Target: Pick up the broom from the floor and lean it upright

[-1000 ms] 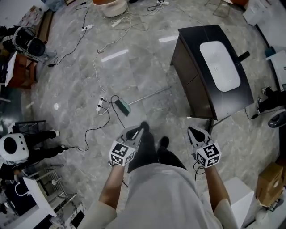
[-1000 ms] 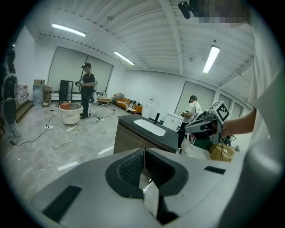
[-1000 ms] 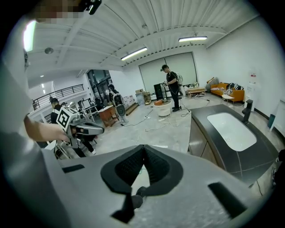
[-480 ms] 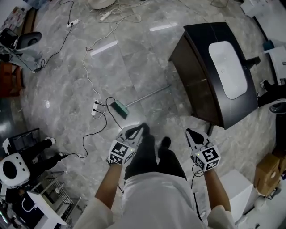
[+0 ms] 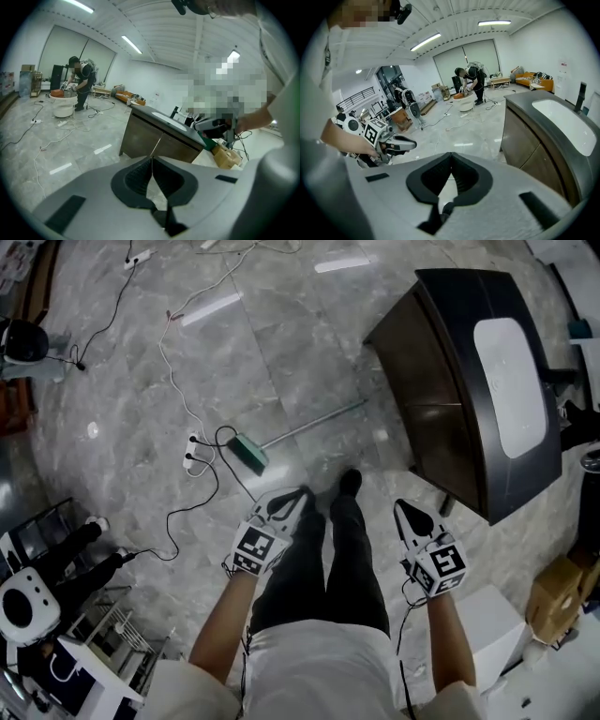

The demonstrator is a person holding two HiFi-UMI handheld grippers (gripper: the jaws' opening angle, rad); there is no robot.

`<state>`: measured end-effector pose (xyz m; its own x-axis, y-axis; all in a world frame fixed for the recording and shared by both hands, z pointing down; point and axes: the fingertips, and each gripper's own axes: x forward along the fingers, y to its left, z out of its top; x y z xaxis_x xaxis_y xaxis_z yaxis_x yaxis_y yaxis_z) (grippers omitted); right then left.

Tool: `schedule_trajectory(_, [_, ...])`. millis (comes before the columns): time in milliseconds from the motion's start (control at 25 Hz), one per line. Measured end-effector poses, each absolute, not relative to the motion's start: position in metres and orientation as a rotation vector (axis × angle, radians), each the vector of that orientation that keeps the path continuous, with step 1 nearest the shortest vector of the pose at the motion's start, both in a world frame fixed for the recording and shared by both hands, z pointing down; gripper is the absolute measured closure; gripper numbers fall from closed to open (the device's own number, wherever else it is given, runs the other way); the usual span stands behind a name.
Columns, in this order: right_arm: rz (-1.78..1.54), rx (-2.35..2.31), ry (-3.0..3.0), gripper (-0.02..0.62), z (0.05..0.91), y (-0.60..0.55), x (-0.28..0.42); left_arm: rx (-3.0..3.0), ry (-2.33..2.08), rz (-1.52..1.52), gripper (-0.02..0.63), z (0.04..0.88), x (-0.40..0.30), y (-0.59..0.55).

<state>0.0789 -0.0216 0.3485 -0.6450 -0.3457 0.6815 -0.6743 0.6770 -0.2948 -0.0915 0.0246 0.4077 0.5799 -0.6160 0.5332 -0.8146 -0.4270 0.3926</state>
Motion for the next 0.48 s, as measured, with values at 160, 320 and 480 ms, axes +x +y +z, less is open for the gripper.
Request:
schedule_trajectory(160, [0.747,0.743,-2.289,0.595,0.388,-0.050,0.072,2.149,-1.160,0.410,0.597,0.447,-0.095,0.000])
schedule_trajectory(320, [0.756,0.700,-2.297,0.595,0.423,-0.077,0.063,2.135,-1.190,0.410,0.597,0.481,-0.098,-0.022])
schedule_trajectory(480, [0.753,0.638,-2.298,0.595,0.473,-0.107,0.059,2.121,-1.212,0.417,0.597,0.527,-0.096,-0.047])
